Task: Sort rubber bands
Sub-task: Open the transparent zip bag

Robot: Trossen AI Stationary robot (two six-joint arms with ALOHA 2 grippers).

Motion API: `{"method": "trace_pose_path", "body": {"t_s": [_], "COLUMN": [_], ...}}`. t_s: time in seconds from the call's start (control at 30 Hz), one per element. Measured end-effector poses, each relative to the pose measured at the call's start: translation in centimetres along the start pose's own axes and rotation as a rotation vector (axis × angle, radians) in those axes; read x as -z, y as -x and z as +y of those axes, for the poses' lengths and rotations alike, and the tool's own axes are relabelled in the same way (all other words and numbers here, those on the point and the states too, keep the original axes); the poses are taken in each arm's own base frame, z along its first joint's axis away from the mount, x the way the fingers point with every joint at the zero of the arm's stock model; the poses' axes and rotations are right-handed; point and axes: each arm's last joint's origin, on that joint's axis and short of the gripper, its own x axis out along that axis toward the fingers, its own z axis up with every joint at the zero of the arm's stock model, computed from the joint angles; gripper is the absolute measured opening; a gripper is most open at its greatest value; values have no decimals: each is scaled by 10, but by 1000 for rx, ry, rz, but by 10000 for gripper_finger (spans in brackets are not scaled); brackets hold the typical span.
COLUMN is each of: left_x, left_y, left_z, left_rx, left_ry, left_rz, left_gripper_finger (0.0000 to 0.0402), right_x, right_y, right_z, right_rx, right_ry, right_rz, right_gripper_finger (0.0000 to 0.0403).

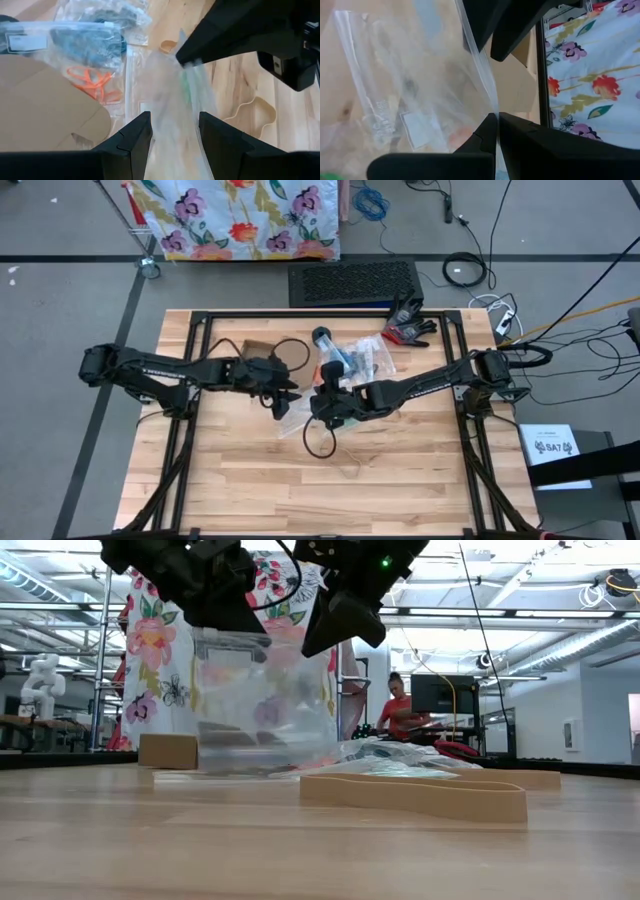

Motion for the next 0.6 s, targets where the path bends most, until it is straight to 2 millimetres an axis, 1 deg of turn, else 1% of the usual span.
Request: {"method": "trace_pose_path", "body": {"t_s": [0.27, 0.47, 0.6], "left_x": [0, 8, 9], "left_y": [0, -4, -5], "left_z": [0, 2, 2], "left_rx": [7, -2, 2], "left_ry": [10, 89, 104], "left_rz": [1, 89, 96], "left_gripper_finger": [166, 166, 166], "right_x": [-1, -5, -6], "right_y": [1, 2, 2], "right_z": [2, -1, -1], "right_rx": [-2, 49, 52], "right_ry": [-10, -65, -83], "right_rz": [-4, -31, -38], "right_gripper_finger": [0, 0, 0]}}
